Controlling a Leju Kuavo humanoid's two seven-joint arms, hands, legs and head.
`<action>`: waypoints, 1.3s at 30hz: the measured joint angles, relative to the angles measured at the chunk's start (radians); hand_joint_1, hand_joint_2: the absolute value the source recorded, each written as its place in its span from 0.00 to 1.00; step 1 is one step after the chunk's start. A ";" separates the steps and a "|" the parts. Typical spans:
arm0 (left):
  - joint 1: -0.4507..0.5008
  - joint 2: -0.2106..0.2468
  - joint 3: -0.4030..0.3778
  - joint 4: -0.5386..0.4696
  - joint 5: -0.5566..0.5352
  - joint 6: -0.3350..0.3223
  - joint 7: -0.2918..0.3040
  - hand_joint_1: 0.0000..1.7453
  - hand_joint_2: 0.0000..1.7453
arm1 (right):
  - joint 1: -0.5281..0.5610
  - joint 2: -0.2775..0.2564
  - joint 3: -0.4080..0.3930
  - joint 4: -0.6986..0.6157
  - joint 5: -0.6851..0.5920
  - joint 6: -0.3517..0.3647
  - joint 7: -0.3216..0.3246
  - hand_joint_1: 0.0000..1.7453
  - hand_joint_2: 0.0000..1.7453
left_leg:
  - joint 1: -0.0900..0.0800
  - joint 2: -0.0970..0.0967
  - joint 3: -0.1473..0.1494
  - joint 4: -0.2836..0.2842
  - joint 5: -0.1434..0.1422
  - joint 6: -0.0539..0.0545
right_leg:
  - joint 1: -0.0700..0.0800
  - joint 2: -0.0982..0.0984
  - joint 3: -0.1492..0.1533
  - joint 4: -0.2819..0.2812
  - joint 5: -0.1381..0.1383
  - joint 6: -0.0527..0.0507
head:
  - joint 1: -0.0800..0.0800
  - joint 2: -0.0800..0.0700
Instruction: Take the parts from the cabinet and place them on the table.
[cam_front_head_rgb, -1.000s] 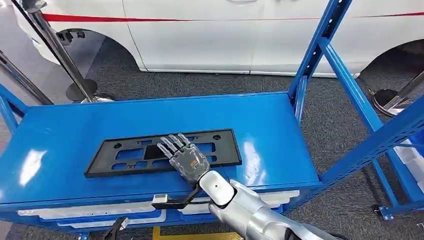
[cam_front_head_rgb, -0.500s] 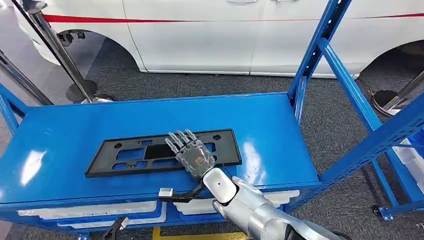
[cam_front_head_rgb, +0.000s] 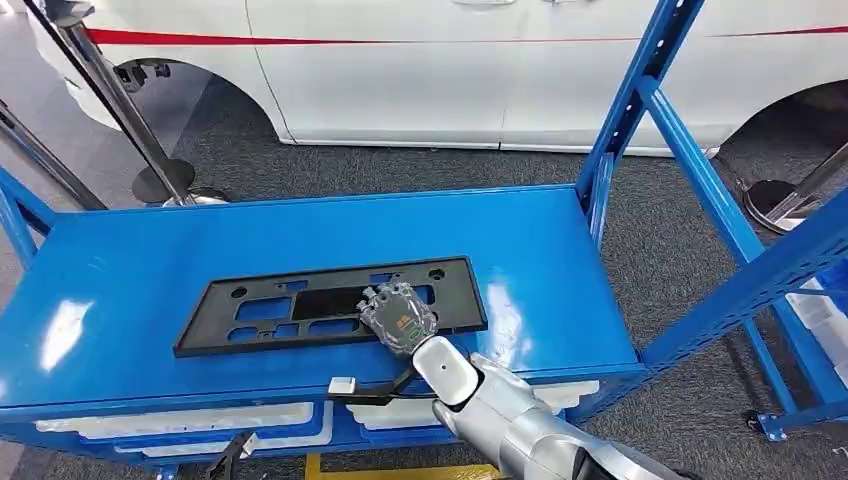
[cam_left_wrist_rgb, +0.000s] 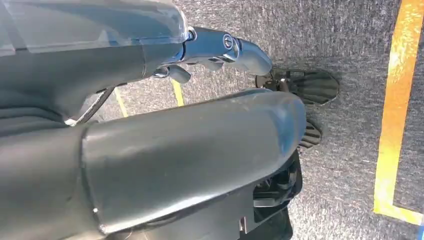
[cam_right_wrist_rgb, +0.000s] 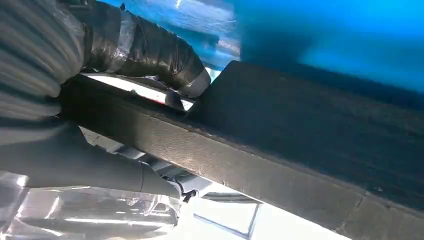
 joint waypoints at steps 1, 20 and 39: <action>0.000 0.000 0.000 0.000 0.003 -0.003 0.000 0.00 0.00 | 0.000 0.000 -0.004 0.000 0.000 -0.002 -0.005 1.00 1.00 | 0.000 0.000 0.000 0.000 0.000 0.000 | 0.000 0.000 0.000 0.000 0.000 0.000 | 0.000 0.000; 0.038 0.053 0.002 0.001 0.072 -0.117 -0.048 0.00 1.00 | 0.017 0.034 -0.025 -0.018 0.002 0.071 -0.005 1.00 1.00 | 0.000 0.005 0.002 -0.001 -0.001 -0.002 | 0.001 0.007 0.000 0.001 0.000 0.000 | 0.000 0.000; 0.091 0.227 0.027 0.022 0.089 -0.217 -0.059 0.00 1.00 | -0.004 0.075 0.084 -0.245 -0.212 0.057 0.036 1.00 1.00 | 0.003 0.004 0.000 -0.001 -0.003 -0.005 | 0.003 0.006 -0.002 0.003 -0.003 -0.005 | 0.000 0.000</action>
